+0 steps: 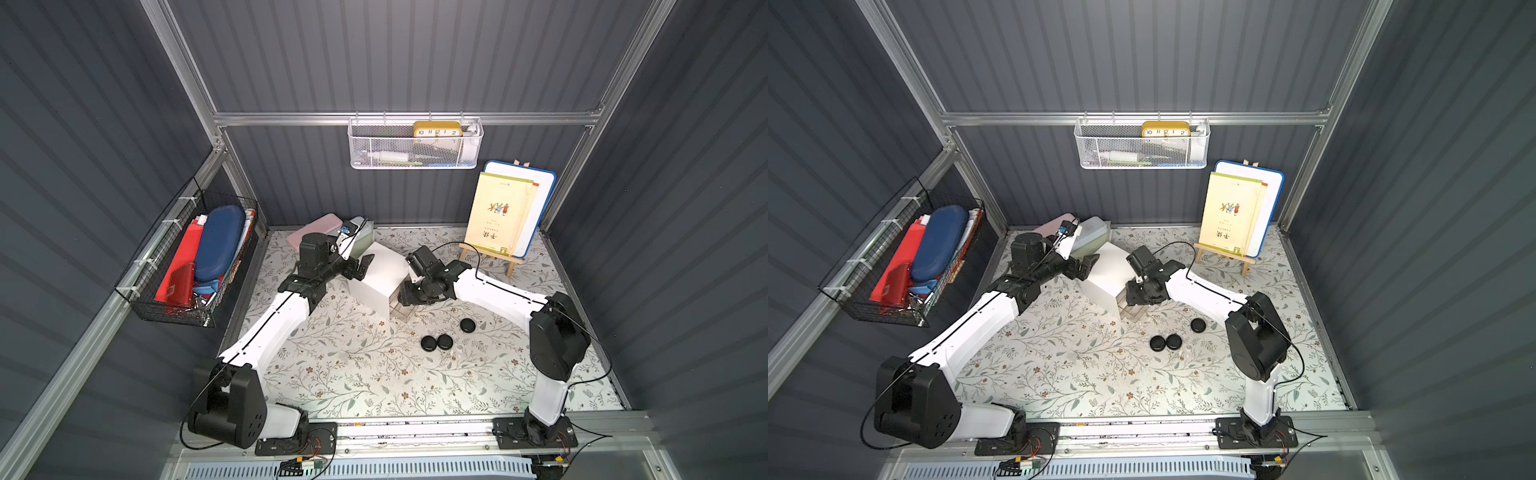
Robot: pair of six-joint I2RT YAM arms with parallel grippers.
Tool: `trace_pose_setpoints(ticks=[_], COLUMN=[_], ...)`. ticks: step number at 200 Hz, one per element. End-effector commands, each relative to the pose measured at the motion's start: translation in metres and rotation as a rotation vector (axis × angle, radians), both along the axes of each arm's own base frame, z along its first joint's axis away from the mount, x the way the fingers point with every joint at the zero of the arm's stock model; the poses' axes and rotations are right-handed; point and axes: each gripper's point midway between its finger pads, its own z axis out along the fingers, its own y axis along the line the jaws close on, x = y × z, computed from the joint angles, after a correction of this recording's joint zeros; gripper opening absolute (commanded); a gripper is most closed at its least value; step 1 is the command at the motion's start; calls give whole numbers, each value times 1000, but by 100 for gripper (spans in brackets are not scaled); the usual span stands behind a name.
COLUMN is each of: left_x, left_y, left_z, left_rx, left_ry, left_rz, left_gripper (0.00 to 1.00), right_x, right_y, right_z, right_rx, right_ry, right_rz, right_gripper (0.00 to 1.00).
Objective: Put the bluetooth earphones in the drawer according to color
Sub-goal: Place the bluetooth earphone in the drawer.
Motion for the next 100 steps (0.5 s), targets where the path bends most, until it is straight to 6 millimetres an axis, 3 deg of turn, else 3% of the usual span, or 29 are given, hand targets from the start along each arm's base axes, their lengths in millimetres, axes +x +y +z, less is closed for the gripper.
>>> trace_pose_setpoints(ticks=[1, 48, 100], left_x=[4, 1, -1], left_y=[1, 1, -1], left_z=[-2, 3, 10], left_rx=[9, 4, -10], left_ry=[-5, -17, -29], left_rz=[-1, -3, -14], left_gripper=[99, 99, 99], right_x=[0, -2, 0], right_y=[1, 0, -2], right_z=[-7, -12, 0], right_rx=[4, -3, 6], right_ry=[14, 25, -13], right_rz=[-3, -2, -16], right_gripper=[55, 67, 68])
